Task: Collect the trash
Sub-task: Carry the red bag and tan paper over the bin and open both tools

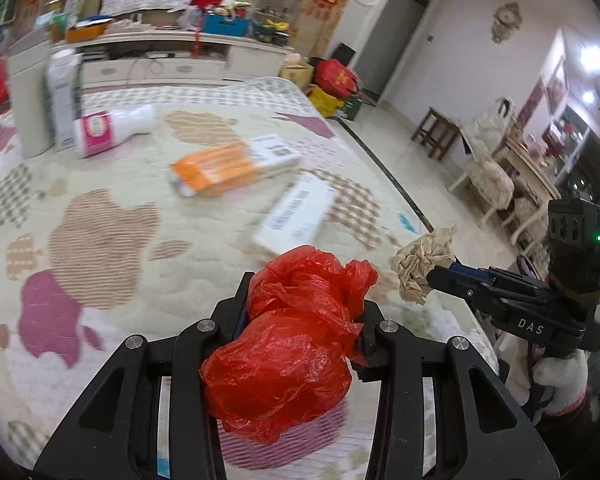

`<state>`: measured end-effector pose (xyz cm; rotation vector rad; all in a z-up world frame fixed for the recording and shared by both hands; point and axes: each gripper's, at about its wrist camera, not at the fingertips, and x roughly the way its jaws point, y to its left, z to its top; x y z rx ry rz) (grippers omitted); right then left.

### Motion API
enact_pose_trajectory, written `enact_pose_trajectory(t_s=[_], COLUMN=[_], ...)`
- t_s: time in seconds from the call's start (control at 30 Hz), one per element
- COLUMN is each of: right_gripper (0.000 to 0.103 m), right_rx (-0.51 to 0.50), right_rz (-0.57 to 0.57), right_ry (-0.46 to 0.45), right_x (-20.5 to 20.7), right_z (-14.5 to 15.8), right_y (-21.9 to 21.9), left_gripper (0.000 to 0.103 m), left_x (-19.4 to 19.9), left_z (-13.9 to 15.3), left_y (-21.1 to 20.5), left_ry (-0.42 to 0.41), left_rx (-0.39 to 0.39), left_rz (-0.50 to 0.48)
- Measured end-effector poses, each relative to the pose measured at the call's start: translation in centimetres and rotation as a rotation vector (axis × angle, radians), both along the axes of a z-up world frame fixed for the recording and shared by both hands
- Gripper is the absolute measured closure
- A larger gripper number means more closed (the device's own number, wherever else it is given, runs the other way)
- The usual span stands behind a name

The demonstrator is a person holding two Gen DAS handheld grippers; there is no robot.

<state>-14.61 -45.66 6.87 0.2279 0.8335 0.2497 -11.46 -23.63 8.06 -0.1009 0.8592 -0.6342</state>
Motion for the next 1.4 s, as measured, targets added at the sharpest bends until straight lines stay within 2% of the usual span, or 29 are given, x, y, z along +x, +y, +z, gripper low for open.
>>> enact_pose_trajectory(t_s=[0.53, 1.03, 1.2, 1.23, 1.27, 1.3, 1.33, 1.37, 1.4], right_gripper=[0.081, 0.081, 0.081, 0.078, 0.074, 0.063, 0.056, 0.056, 0.056], right_rx=[-0.002, -0.032, -0.014, -0.011, -0.01, -0.016, -0.017, -0.014, -0.006], right_rz=[-0.203, -0.411, -0.447, -0.45, -0.452, -0.459, -0.463, -0.465, -0.468], right_ry=[0.025, 0.093, 0.1, 0.102, 0.106, 0.111, 0.111, 0.111, 0.116], right_x=[-5.7, -8.0, -7.9, -7.8, -7.7, -7.7, -7.7, -7.9, -8.0], right_z=[-1.2, -4.1, -4.7, -4.8, -4.8, -5.0, -5.1, -5.2, -5.3], right_y=[-10.0, -18.4, -20.1, -20.3, -20.4, -20.6, -20.6, -20.6, -20.8], left_gripper=[0.065, 0.065, 0.064, 0.064, 0.06, 0.053, 0.048, 0.04, 0.037], left_x=[-1.3, -1.2, -0.5, -0.3, 0.1, 0.1, 0.4, 0.6, 0.7], left_z=[-0.4, -1.3, -1.8, -2.0, -2.3, -2.4, -2.6, -2.8, -2.9], left_y=[-11.5, -22.2, -24.9, -25.4, -25.7, -25.7, -25.9, -25.9, -25.9], left_ry=[-0.011, 0.082, 0.117, 0.12, 0.122, 0.126, 0.138, 0.148, 0.158], left_rx=[0.039, -0.036, -0.07, -0.072, -0.08, -0.086, -0.099, -0.11, -0.122], left_rz=[-0.179, -0.349, -0.375, -0.365, -0.353, -0.348, -0.339, -0.332, -0.326])
